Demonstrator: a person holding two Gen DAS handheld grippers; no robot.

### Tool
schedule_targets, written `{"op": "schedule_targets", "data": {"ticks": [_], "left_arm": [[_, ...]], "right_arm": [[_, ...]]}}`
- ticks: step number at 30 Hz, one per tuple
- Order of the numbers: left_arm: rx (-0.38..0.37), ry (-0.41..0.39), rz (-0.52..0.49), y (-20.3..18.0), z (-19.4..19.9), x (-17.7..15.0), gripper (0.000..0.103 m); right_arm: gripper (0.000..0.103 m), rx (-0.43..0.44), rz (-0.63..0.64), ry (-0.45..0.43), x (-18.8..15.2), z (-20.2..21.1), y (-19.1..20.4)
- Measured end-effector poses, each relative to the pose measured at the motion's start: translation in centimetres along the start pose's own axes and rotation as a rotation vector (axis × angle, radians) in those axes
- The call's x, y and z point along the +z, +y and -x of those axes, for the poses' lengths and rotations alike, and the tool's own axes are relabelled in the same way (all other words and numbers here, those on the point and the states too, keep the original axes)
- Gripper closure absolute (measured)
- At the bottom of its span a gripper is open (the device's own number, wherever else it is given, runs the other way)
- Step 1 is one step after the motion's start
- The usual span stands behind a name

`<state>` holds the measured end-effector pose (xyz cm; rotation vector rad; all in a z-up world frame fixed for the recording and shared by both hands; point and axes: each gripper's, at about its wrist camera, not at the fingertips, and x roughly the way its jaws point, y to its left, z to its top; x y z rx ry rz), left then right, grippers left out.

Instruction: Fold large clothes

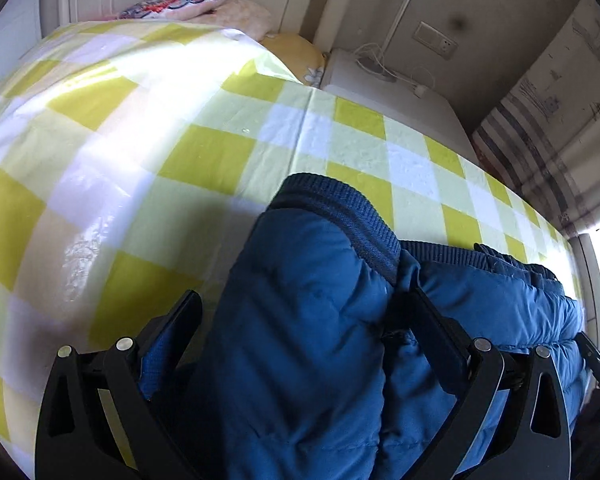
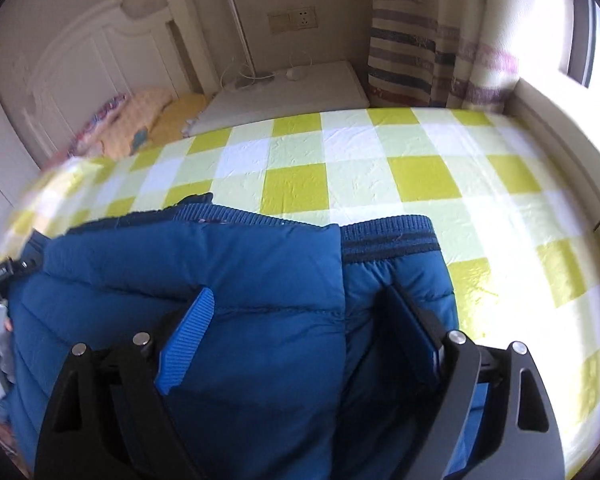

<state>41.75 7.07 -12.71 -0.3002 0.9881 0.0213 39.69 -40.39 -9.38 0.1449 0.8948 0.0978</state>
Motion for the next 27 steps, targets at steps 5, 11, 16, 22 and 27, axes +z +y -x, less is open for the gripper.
{"op": "schedule_targets", "data": {"ticks": [5,11,16,22,27], "left_arm": [[0.054,-0.092,-0.021,-0.8,1.6,-0.6,0.004],[0.109,-0.154,-0.029,-0.9,2.8,-0.8,0.004],[0.165,-0.23,-0.081,-2.7,6.2,-1.8,0.005],[0.047,-0.295,-0.427,-10.7,10.3,-8.9,0.004],[0.14,-0.133,-0.536,-12.6,5.1,-10.6,0.004]], "right_arm": [[0.013,0.037,0.136,-0.118,-0.9,4.6,5.6],[0.004,-0.019,0.358,0.011,-3.8,0.5,10.5],[0.005,0.029,0.285,-0.028,-3.8,4.2,9.5],[0.003,0.035,0.462,-0.011,-7.8,5.5,12.7],[0.003,0.052,0.403,-0.005,-8.0,4.3,12.1]]}}
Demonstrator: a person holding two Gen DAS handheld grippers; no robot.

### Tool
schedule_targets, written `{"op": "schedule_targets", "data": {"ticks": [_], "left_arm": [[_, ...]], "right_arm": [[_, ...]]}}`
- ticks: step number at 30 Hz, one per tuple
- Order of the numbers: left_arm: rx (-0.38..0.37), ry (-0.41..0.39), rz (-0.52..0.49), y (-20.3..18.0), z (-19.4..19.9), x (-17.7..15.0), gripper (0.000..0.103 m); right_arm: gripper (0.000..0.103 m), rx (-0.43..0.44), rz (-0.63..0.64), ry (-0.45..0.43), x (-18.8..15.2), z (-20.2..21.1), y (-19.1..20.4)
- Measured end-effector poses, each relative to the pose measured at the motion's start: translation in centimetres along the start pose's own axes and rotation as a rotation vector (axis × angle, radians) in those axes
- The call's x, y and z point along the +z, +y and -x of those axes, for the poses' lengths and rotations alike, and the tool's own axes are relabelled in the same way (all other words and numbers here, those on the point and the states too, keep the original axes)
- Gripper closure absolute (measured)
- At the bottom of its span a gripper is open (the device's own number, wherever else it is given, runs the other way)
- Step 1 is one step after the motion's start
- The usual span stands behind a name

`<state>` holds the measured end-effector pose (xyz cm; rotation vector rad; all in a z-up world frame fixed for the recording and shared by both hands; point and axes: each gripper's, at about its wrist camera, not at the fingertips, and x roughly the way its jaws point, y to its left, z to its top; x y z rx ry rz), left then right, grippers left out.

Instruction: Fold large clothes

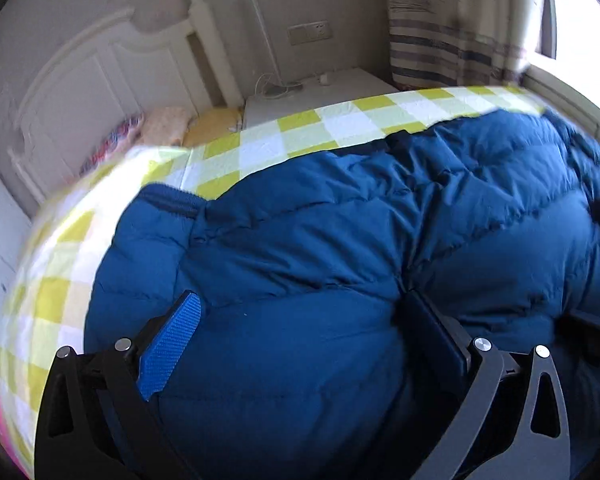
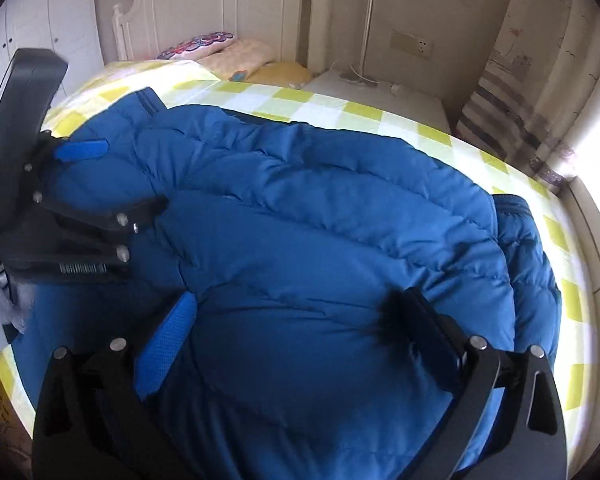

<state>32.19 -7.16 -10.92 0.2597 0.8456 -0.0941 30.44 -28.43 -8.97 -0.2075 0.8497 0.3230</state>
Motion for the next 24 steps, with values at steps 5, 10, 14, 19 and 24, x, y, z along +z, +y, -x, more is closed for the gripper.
{"op": "schedule_targets", "data": {"ticks": [5,10,14,19,24], "left_arm": [[-0.04,-0.061,0.152,4.6,3.1,-1.3,0.004],[-0.041,-0.007,0.379,11.6,2.3,-6.0,0.004],[-0.094,-0.001,0.474,13.2,2.3,-6.9,0.004],[-0.07,-0.133,0.301,6.8,8.0,-7.4,0.004],[0.027,-0.116,0.051,-0.5,6.7,-8.9,0.004]], "right_arm": [[0.003,-0.007,-0.095,-0.088,-1.5,4.0,-2.2],[0.002,-0.037,-0.293,-0.063,-6.6,3.8,-8.7],[0.003,-0.065,-0.313,-0.09,-7.1,4.7,-8.6],[0.003,-0.014,-0.164,-0.186,-6.1,8.6,-1.8],[0.002,-0.029,0.025,-0.119,-7.1,4.8,3.6]]}}
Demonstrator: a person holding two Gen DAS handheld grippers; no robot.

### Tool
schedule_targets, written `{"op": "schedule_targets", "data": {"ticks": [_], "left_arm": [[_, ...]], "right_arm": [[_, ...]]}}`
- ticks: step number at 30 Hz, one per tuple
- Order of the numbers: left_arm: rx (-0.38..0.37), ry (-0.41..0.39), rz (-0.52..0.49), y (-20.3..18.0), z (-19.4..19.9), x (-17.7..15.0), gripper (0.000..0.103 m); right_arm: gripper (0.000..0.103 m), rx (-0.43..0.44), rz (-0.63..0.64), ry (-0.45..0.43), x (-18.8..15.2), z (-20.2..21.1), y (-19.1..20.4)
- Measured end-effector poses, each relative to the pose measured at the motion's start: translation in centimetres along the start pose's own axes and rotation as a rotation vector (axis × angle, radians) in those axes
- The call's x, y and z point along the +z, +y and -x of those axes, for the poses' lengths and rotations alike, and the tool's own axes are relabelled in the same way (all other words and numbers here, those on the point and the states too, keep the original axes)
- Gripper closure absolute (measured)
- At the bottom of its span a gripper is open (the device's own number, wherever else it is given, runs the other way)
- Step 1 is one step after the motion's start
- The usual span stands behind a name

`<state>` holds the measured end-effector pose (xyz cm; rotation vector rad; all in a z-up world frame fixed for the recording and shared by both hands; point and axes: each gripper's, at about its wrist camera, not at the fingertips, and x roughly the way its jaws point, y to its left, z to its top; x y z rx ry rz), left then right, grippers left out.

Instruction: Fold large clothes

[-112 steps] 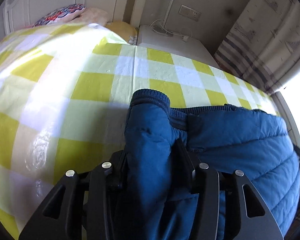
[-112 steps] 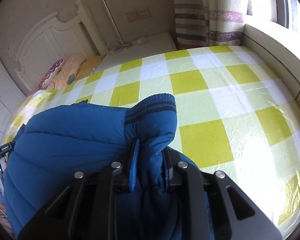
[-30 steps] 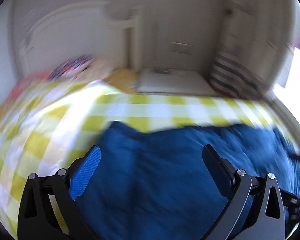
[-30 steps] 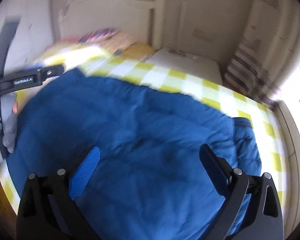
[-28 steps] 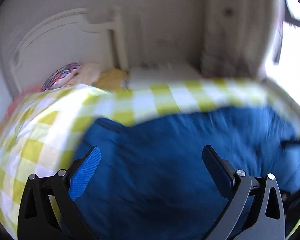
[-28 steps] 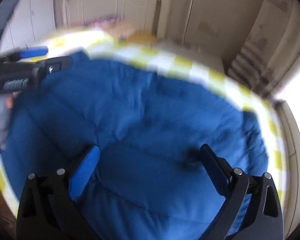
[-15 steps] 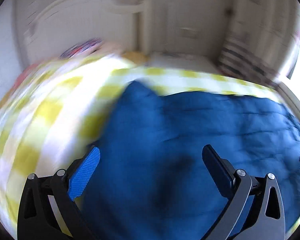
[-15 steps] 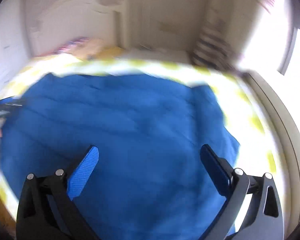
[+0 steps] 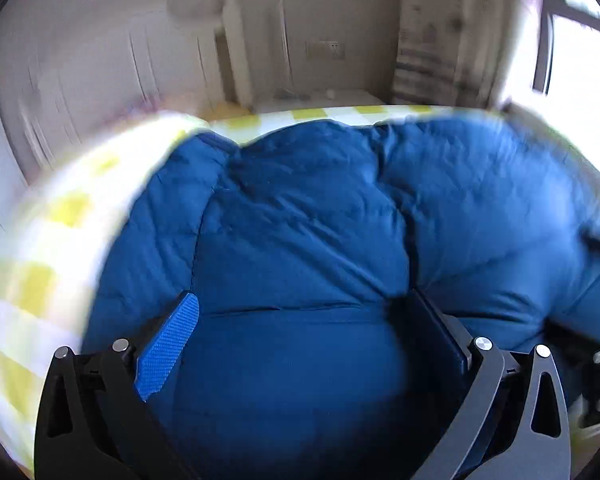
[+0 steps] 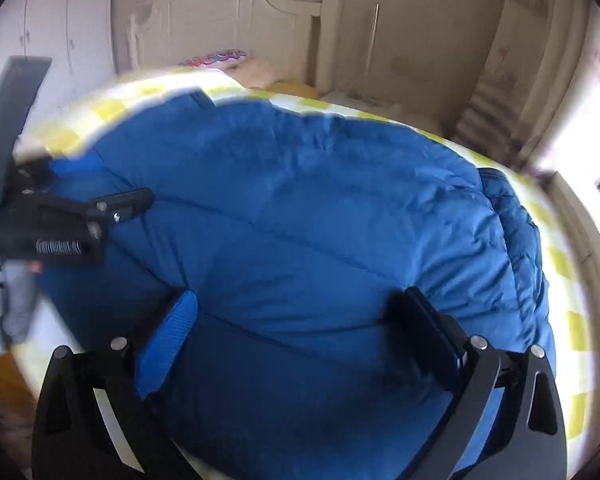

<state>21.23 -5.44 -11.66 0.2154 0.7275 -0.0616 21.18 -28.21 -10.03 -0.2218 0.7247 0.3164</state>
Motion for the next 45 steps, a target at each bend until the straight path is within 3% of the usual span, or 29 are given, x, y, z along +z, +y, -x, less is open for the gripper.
{"op": "schedule_targets", "data": {"ticks": [3,5,9,11,14,16,18,20,22,24,26,27,30,33,35,37,40,45], "left_arm": [[-0.029,0.068,0.019,0.6,-0.4,0.6,0.004],[-0.038,0.081,0.026,1.6,0.0,0.6,0.004],[-0.015,0.029,0.145,5.3,2.1,-0.9,0.004],[0.008,0.041,0.192,7.7,2.0,-2.3,0.004],[-0.087,0.077,0.253,9.7,0.7,-3.5,0.004],[-0.052,0.085,0.243,9.2,1.0,-3.1,0.004],[-0.004,0.046,0.237,8.0,2.6,-2.6,0.011],[-0.015,-0.03,0.226,6.6,4.9,-2.5,0.011],[-0.072,-0.062,0.188,4.8,6.0,-2.5,0.008],[-0.072,-0.074,0.086,1.6,6.0,-2.9,0.007],[-0.024,-0.054,-0.004,-0.8,5.0,-3.5,0.006],[0.017,-0.036,-0.036,-1.6,4.0,-4.0,0.005],[-0.03,0.005,-0.019,-0.7,3.4,-3.7,0.004],[-0.036,0.015,0.02,0.9,4.4,-3.4,0.004],[-0.016,-0.011,0.086,3.1,5.7,-4.1,0.004],[0.003,0.025,0.1,4.7,5.2,-4.9,0.004],[-0.029,0.039,0.114,5.6,4.5,-5.9,0.004],[0.015,0.029,0.084,4.9,4.2,-6.1,0.004]], "right_arm": [[0.003,0.025,-0.012,0.028,0.1,0.0,-0.8],[0.003,-0.005,-0.009,0.033,0.2,0.8,-1.5],[0.003,-0.049,-0.133,-0.01,-1.5,3.1,-5.5],[0.003,-0.055,-0.204,-0.012,-3.2,3.0,-8.4],[0.002,0.018,-0.276,-0.026,-4.9,2.7,-10.2],[0.003,-0.023,-0.277,0.003,-4.5,3.0,-10.0],[0.003,-0.069,-0.265,-0.008,-3.6,4.3,-8.8],[0.003,-0.037,-0.216,-0.071,-3.0,5.6,-6.3],[0.003,-0.01,-0.145,-0.101,-2.8,6.4,-3.4],[0.003,0.006,-0.05,-0.072,-2.9,5.0,-1.0],[0.002,-0.023,-0.003,-0.026,-3.7,2.9,0.4],[0.002,-0.035,0.006,-0.049,-4.1,2.6,0.5],[0.002,-0.008,0.007,-0.019,-3.6,2.6,-0.2],[0.003,-0.04,0.028,-0.004,-3.3,3.4,-0.6],[0.003,-0.032,-0.037,-0.027,-3.8,4.5,-2.1],[0.003,-0.056,-0.116,-0.043,-4.9,5.3,-4.2],[0.002,-0.038,-0.208,-0.031,-6.9,5.2,-6.7],[0.003,-0.094,-0.218,-0.036,-6.0,6.2,-5.7]]}}
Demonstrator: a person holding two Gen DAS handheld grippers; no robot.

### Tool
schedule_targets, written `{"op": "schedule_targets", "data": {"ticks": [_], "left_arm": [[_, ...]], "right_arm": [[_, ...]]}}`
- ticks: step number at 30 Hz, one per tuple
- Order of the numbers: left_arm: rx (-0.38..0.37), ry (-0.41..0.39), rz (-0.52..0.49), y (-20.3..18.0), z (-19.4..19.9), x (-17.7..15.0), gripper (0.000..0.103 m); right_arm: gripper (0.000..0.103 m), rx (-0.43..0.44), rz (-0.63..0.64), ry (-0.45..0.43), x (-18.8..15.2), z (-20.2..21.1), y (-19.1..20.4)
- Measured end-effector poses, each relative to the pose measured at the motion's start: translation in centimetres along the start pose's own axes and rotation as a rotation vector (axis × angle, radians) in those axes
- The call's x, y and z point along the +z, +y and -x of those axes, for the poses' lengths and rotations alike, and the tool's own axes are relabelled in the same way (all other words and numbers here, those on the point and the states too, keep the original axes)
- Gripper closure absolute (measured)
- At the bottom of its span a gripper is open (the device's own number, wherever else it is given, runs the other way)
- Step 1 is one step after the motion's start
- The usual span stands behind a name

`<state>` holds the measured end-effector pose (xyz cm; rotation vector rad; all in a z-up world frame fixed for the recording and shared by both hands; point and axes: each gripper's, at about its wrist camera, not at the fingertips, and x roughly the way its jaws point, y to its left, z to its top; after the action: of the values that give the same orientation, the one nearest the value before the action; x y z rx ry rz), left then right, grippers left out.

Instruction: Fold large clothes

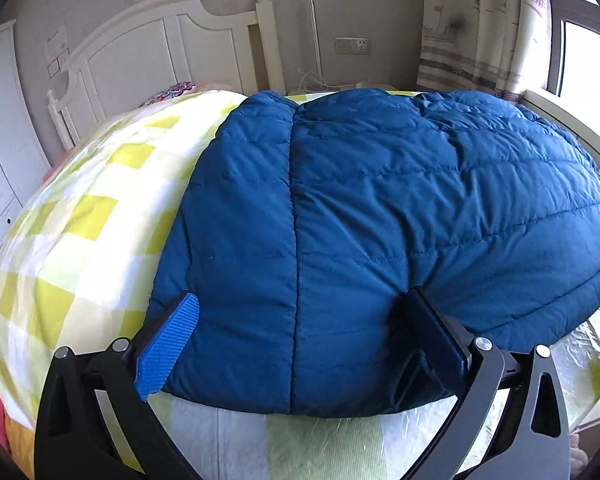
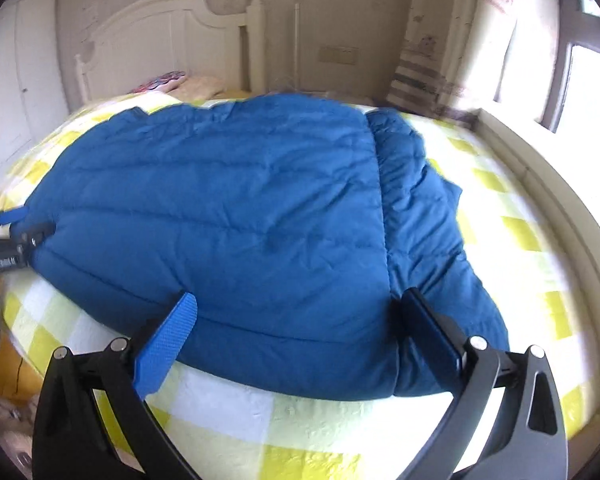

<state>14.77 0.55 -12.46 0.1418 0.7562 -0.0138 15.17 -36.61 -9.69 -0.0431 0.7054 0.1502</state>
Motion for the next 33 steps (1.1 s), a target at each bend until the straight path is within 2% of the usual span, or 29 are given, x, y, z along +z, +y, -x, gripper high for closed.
{"op": "schedule_targets", "data": {"ticks": [3,6,9,11,15,17,20,24,26,29,31,32,33], "left_arm": [[-0.012,-0.001,0.002,0.0,-0.1,0.0,0.004],[-0.011,-0.003,-0.001,0.0,-0.2,0.1,0.004],[-0.021,-0.005,-0.002,0.0,-0.3,0.1,0.004],[-0.026,-0.007,-0.003,0.1,-0.4,0.0,0.004],[-0.03,-0.012,-0.001,0.1,-0.2,-0.1,0.004],[-0.033,-0.013,0.0,0.2,-0.2,-0.2,0.004],[-0.037,-0.014,0.003,0.2,-0.1,-0.2,0.004],[-0.039,-0.015,0.003,0.2,-0.2,-0.2,0.004],[-0.038,-0.015,0.001,0.2,-0.1,-0.1,0.004],[-0.013,-0.01,0.013,-0.1,0.6,0.2,0.004],[-0.018,-0.052,0.018,-0.4,1.9,0.6,0.004],[-0.031,-0.093,0.005,-1.0,3.1,1.1,0.004],[-0.04,-0.125,-0.022,-1.8,4.0,1.6,0.004]], "right_arm": [[0.003,0.036,0.065,-0.07,0.3,1.7,2.4],[0.003,0.001,0.138,-0.015,-0.2,-0.4,3.6],[0.002,0.069,0.097,-0.019,-1.0,-1.5,1.9],[0.003,0.056,0.081,0.006,-0.7,-1.0,0.8],[0.003,-0.028,-0.03,-0.029,-0.7,0.7,-2.6],[0.003,-0.06,-0.074,0.01,-1.5,-0.2,-4.6],[0.002,-0.007,-0.099,0.007,-2.6,-1.3,-5.6],[0.003,-0.046,-0.081,0.047,-1.8,-1.1,-5.1],[0.003,-0.085,-0.079,0.015,-1.2,-0.1,-4.3],[0.003,-0.044,-0.057,-0.044,-0.6,0.7,-2.6],[0.002,-0.014,-0.01,-0.011,-0.9,-0.8,-1.1],[0.002,-0.024,0.015,0.001,-1.5,-1.6,-0.4],[0.002,-0.053,0.025,-0.027,-1.9,-1.9,0.0]]}}
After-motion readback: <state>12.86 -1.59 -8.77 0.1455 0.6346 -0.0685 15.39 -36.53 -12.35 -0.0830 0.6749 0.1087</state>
